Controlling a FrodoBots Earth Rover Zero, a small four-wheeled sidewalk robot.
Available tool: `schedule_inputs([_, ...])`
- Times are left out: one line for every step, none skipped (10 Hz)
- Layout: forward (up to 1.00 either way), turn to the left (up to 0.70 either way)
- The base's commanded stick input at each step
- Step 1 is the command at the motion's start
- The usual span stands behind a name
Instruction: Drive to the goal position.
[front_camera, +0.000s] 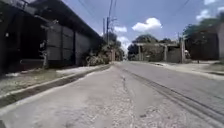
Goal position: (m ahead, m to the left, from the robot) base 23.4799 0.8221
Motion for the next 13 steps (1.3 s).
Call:
schedule_inputs([1.00, -0.02])
schedule_inputs([1.00, 0.03])
schedule_inputs([1.00, 0.03])
schedule_inputs([1.00, 0.03])
schedule_inputs([1.00, 0.03])
schedule_inputs([1.00, 0.03])
schedule_inputs([1.00, 0.03])
schedule_inputs([1.00, 0.03])
schedule_inputs([1.00, 0.03])
schedule_inputs([1.00, 0.03])
schedule_inputs([1.00, 0.03])
schedule_inputs([1.00, -0.24])
schedule_inputs([1.00, -0.37])
